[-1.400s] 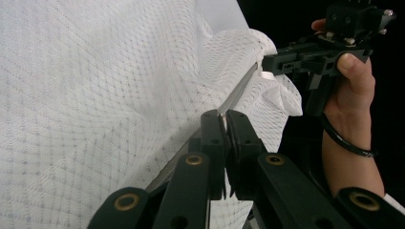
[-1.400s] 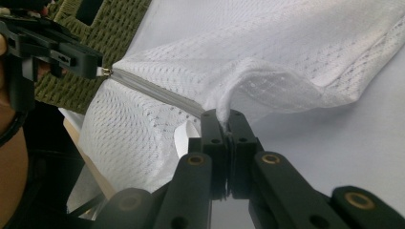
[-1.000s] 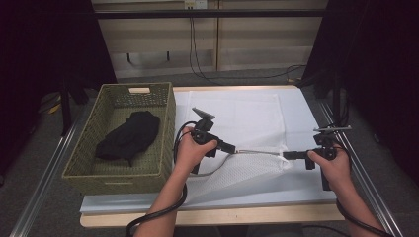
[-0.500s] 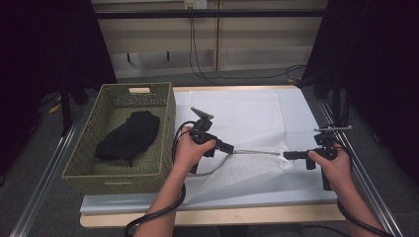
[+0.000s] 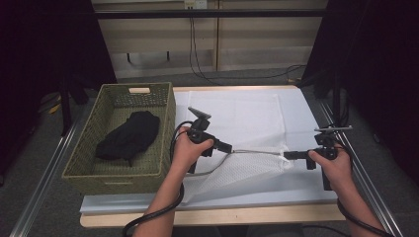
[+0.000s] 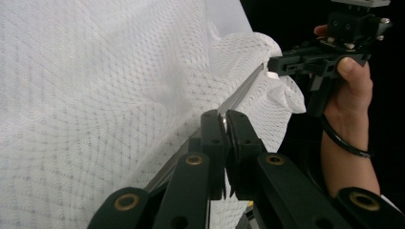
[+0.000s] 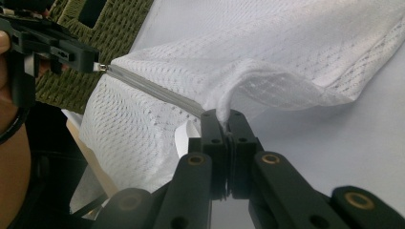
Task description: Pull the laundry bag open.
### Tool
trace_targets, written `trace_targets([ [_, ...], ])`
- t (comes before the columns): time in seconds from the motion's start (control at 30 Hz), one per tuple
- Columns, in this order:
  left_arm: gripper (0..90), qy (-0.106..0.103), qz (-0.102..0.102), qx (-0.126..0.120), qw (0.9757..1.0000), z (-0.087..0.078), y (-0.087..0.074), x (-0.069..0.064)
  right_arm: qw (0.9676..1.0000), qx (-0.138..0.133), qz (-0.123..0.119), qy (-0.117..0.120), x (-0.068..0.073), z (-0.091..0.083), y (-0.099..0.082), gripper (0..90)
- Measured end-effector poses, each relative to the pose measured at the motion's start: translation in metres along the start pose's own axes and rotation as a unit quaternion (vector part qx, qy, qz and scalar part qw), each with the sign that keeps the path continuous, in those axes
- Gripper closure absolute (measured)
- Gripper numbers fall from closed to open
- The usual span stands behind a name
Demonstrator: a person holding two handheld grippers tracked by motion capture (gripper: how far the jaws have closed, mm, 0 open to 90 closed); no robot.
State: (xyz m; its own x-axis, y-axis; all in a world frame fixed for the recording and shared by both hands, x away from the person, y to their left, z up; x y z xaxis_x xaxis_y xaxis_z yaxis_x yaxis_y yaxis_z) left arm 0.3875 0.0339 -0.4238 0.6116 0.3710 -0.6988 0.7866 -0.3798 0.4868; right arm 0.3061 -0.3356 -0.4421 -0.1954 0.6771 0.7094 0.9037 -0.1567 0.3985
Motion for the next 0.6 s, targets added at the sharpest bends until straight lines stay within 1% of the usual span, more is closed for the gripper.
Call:
trace_targets([
  [0.03,86.7,0.003,-0.007,-0.004,1.0000,0.0005,-0.0002,-0.0008,1.0000,0.002,0.001,0.001,-0.0001,0.0002,-0.0001,89.4],
  [0.07,86.7,0.000,-0.009,-0.005,0.9999,0.0002,-0.0005,-0.0004,1.0000,0.002,0.001,0.002,-0.0008,0.0004,-0.0002,89.4],
  [0.1,86.7,-0.001,-0.008,-0.004,1.0000,-0.0002,-0.0005,-0.0003,1.0000,0.002,0.002,0.006,-0.0010,0.0000,-0.0002,89.4],
  [0.17,86.7,0.003,-0.004,-0.002,1.0000,-0.0011,-0.0004,0.0000,1.0000,0.002,0.002,0.005,-0.0004,0.0001,-0.0002,89.4],
  [0.23,86.7,0.002,-0.006,-0.003,1.0000,-0.0018,-0.0006,-0.0005,1.0000,0.004,0.000,0.004,0.0008,0.0004,-0.0002,89.4],
  [0.27,86.7,0.012,-0.004,0.000,0.9999,-0.0030,-0.0007,-0.0001,1.0000,0.004,0.001,0.000,0.0008,0.0006,-0.0004,89.4],
  [0.3,86.7,0.006,-0.003,0.001,1.0000,-0.0046,-0.0009,0.0010,1.0000,0.004,0.001,-0.001,0.0004,0.0006,-0.0005,89.4],
  [0.33,86.7,0.001,-0.007,-0.004,1.0000,-0.0058,-0.0009,0.0011,1.0000,0.003,0.001,-0.004,-0.0008,0.0005,-0.0005,89.4],
  [0.37,86.7,0.001,-0.009,-0.006,0.9999,-0.0062,-0.0010,0.0009,1.0000,0.003,0.005,0.004,-0.0017,0.0000,-0.0004,89.4],
  [0.4,86.7,0.002,-0.008,-0.005,1.0000,-0.0062,-0.0011,0.0007,1.0000,0.003,0.005,0.006,-0.0017,-0.0003,-0.0002,89.4],
  [0.43,86.7,0.003,-0.004,0.000,1.0000,-0.0064,-0.0010,0.0010,1.0000,0.002,0.004,0.005,-0.0012,-0.0002,-0.0002,89.4],
  [0.5,86.7,0.002,-0.004,0.000,1.0000,-0.0062,-0.0009,0.0010,1.0000,0.002,0.001,0.000,-0.0001,0.0000,-0.0002,89.4],
  [0.53,86.7,0.003,-0.009,-0.004,1.0000,-0.0059,-0.0010,0.0008,1.0000,0.003,0.001,0.000,-0.0004,0.0001,-0.0002,89.4],
  [0.6,86.7,0.002,-0.010,-0.002,1.0000,-0.0058,-0.0012,0.0007,1.0000,0.004,0.003,0.005,-0.0014,-0.0001,-0.0002,89.4],
])
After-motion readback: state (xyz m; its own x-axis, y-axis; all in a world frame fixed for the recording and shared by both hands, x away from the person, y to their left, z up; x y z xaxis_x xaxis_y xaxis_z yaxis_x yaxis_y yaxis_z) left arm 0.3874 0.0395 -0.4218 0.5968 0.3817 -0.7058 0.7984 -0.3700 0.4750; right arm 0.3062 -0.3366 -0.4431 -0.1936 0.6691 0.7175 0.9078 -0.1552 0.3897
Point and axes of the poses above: each handheld gripper's, and its own axes: z roughly forward along the jaws, y roughly out of its top, x roughly to its left, the point moved 1 cm from there along z, roughly forward along the jaws, and after that the axes turned 10 degrees about z, right-handed, at the moved point
